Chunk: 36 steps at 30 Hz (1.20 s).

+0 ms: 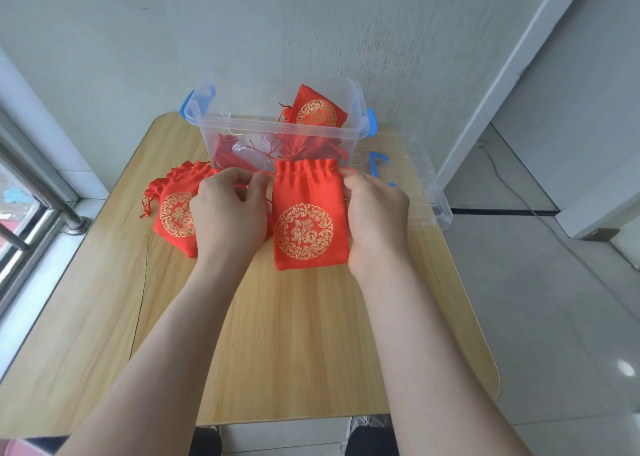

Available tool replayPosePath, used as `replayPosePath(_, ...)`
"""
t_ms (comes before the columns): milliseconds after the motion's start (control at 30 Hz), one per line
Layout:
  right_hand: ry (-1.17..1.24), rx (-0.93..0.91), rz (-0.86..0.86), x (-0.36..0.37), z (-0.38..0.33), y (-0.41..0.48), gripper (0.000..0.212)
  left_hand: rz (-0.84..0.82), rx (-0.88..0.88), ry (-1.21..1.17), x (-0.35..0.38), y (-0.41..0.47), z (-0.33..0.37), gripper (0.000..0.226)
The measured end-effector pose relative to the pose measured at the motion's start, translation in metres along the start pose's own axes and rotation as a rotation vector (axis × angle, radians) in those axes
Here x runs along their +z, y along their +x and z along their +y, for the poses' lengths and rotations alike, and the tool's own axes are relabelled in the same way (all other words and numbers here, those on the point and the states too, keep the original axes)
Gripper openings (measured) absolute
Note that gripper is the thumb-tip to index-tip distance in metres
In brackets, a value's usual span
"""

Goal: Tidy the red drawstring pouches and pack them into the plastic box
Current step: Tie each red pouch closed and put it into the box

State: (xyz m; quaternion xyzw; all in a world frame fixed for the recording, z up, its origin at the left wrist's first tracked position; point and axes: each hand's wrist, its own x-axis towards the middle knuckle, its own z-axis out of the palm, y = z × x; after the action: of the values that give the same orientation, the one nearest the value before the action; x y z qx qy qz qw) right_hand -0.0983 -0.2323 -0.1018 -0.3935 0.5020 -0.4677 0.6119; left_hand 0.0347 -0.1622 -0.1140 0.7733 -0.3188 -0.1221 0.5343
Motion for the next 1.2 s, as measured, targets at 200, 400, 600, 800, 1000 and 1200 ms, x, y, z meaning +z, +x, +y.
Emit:
replayPosePath(200,-0.012,0.02,0.01,-0.002,-0.002,-0.003,0.03,-0.102,-0.084,-0.075,0.006,0.0,0.003,0.037)
replayPosePath(400,-0.018,0.024,0.023,-0.003,-0.006,-0.004,0.035,-0.047,-0.054,-0.097,0.004,0.003,-0.001,0.045)
replayPosePath(600,0.017,0.024,0.08,0.002,0.0,-0.004,0.035,0.099,-0.022,-0.265,0.001,-0.001,0.003,0.022)
replayPosePath(800,0.164,0.065,0.089,0.0,0.002,0.002,0.036,0.11,-0.226,-0.611,0.002,-0.001,0.006,0.022)
replayPosePath(1000,0.478,0.226,0.034,-0.002,-0.008,-0.003,0.043,-0.073,-0.429,-1.064,-0.002,0.002,0.017,0.023)
replayPosePath(1200,0.688,0.279,0.059,-0.002,-0.012,-0.006,0.042,-0.014,-0.538,-1.152,-0.002,0.008,0.013,0.025)
